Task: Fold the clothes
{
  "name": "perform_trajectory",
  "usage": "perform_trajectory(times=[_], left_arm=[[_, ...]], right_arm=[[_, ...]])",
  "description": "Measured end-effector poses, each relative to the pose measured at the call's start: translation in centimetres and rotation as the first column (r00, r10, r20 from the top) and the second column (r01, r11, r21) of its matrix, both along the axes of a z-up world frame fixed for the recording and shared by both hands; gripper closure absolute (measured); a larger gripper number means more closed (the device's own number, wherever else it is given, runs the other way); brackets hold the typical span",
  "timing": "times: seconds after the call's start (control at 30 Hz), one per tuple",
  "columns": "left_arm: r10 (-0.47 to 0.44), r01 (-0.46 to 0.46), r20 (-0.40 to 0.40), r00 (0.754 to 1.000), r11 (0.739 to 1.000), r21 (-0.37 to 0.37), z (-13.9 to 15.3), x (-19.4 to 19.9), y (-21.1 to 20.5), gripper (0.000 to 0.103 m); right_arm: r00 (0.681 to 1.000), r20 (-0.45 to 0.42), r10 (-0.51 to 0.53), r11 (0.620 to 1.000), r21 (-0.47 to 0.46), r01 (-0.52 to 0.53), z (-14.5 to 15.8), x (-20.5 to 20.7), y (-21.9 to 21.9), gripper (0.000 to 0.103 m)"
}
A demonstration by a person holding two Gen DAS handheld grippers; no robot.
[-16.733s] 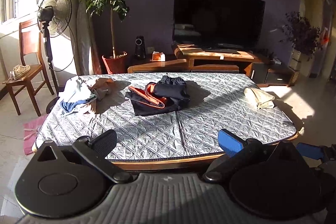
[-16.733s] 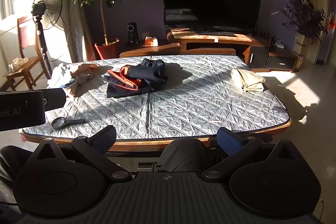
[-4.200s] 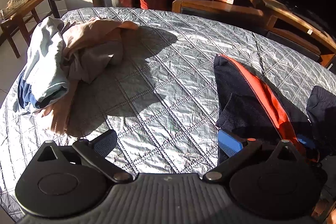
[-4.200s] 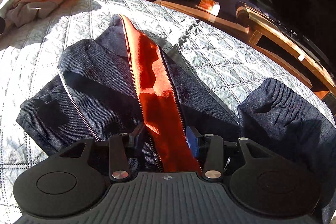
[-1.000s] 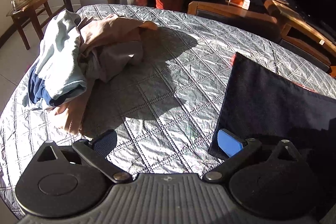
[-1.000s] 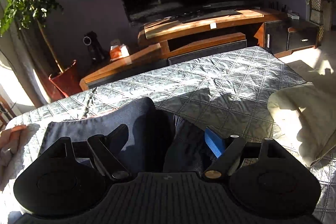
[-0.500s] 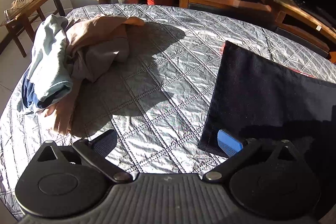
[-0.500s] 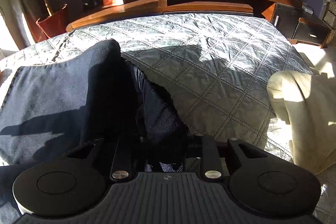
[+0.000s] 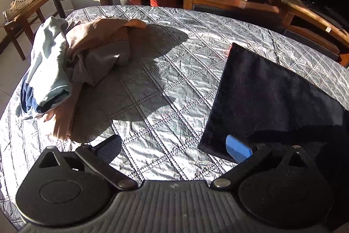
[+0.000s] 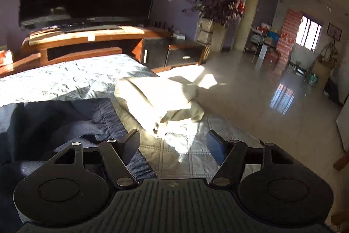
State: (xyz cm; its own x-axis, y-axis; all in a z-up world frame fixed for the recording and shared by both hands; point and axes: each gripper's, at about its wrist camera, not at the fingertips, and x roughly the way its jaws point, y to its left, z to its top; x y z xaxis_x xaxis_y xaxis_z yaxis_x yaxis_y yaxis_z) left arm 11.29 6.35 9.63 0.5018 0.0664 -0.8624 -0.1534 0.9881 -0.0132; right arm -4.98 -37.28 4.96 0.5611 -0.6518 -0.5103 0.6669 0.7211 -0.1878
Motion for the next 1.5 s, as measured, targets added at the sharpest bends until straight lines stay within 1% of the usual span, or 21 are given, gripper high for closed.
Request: perform_trajectory(times=[0.03,0.13,0.2,0.27,0.37,0.47,0.57,0.67,0.7,0.73,0.77,0.83,0.9,1.0,1.13,1.2,1.27,1.3,1.37,1.4,1.5], left_arm=[[0.006,-0.006,0.000,1.000,1.000,-0.002,0.0,0.0,0.2,0.001],[0.028,-0.028,0.003,1.000,1.000,-0.014,0.2,0.2,0.7,0.001],[0.032,-0.032,0.006,0.999,0.999,-0.014,0.2,0.2,0.7,0.001],[0.028,-0.028,0.007,1.000,1.000,-0.001,0.2,0.2,0.7,0.001],[0.031,-0.031,0.012,0.999,0.999,0.027,0.3,0.2,0.9,0.001],[0.051,-0.052,0.017,0.999,0.998,0.033,0.5,0.2,1.8,0.001],[0.080,-0.080,0.023,0.997,0.997,0.013,0.7,0.2,3.0,0.001],[0.094,-0.094,0.021,0.995,0.996,0.000,0.8,0.1,3.9,0.001],[0.096,-0.095,0.021,0.995,0.995,-0.004,0.8,0.1,4.0,0.001],[0.095,-0.095,0.021,0.995,0.995,-0.008,0.8,0.0,4.2,0.001],[0.094,-0.094,0.022,0.995,0.995,-0.010,0.8,0.0,4.3,0.001],[0.094,-0.093,0.024,0.995,0.996,-0.011,0.9,-0.1,4.4,0.001],[0.098,-0.098,0.026,0.995,0.995,-0.017,0.9,-0.1,4.6,0.001],[0.112,-0.112,0.035,0.993,0.994,-0.018,1.1,-0.1,4.8,0.001],[0.139,-0.138,0.047,0.989,0.990,-0.025,1.3,-0.2,5.3,0.001],[0.138,-0.137,0.045,0.989,0.990,-0.023,1.3,-0.2,5.3,0.001],[0.136,-0.135,0.044,0.990,0.991,-0.021,1.3,-0.2,5.3,0.001],[0.136,-0.135,0.045,0.990,0.991,-0.022,1.3,-0.2,5.4,0.001],[0.139,-0.138,0.047,0.989,0.990,-0.024,1.4,-0.3,5.5,0.001],[0.141,-0.140,0.047,0.989,0.990,-0.024,1.4,-0.3,5.6,0.001],[0.142,-0.142,0.047,0.989,0.990,-0.020,1.4,-0.3,5.7,0.001]], right_arm=[[0.999,0.019,0.051,0.997,-0.066,-0.049,0.8,0.2,1.1,0.019],[0.914,0.038,0.405,0.907,0.113,-0.406,1.9,3.0,5.8,0.020],[0.771,-0.010,0.637,0.761,0.171,-0.626,1.7,6.3,12.0,0.022],[0.604,-0.072,0.794,0.607,0.148,-0.781,1.0,8.5,18.0,0.051],[0.376,-0.193,0.906,0.392,0.046,-0.919,-0.6,9.8,26.5,0.065],[0.214,-0.282,0.935,0.244,0.075,-0.967,-2.2,10.5,31.8,0.067],[0.152,-0.312,0.938,0.193,0.104,-0.976,-3.1,10.6,34.6,0.062],[0.182,-0.296,0.938,0.224,0.113,-0.968,-3.8,11.2,35.4,0.059],[0.216,-0.289,0.933,0.257,0.110,-0.960,-3.8,11.7,35.3,0.061],[0.256,-0.279,0.926,0.297,0.118,-0.947,-4.0,12.6,35.1,0.088],[0.295,-0.269,0.917,0.337,0.127,-0.933,-4.1,13.6,34.9,0.100],[0.386,-0.198,0.901,0.419,0.172,-0.891,-3.8,15.7,34.0,0.101],[0.441,-0.079,0.894,0.446,0.233,-0.864,-2.8,16.6,33.5,0.101],[0.376,-0.044,0.926,0.378,0.159,-0.912,-1.2,15.7,36.1,0.101],[0.161,-0.075,0.984,0.175,0.261,-0.949,-2.3,13.6,37.5,0.099],[0.179,-0.097,0.979,0.198,0.256,-0.946,-2.2,12.3,36.0,0.092],[0.279,-0.055,0.959,0.284,0.229,-0.931,-0.9,11.2,32.0,0.062],[0.312,-0.020,0.950,0.308,0.237,-0.921,-0.1,10.7,29.6,0.059],[0.338,0.001,0.941,0.327,0.245,-0.913,1.0,8.6,25.7,0.038],[0.322,-0.026,0.946,0.319,0.233,-0.919,1.3,7.7,24.0,0.034],[0.169,-0.183,0.968,0.203,0.190,-0.960,1.6,4.3,20.9,0.031]])
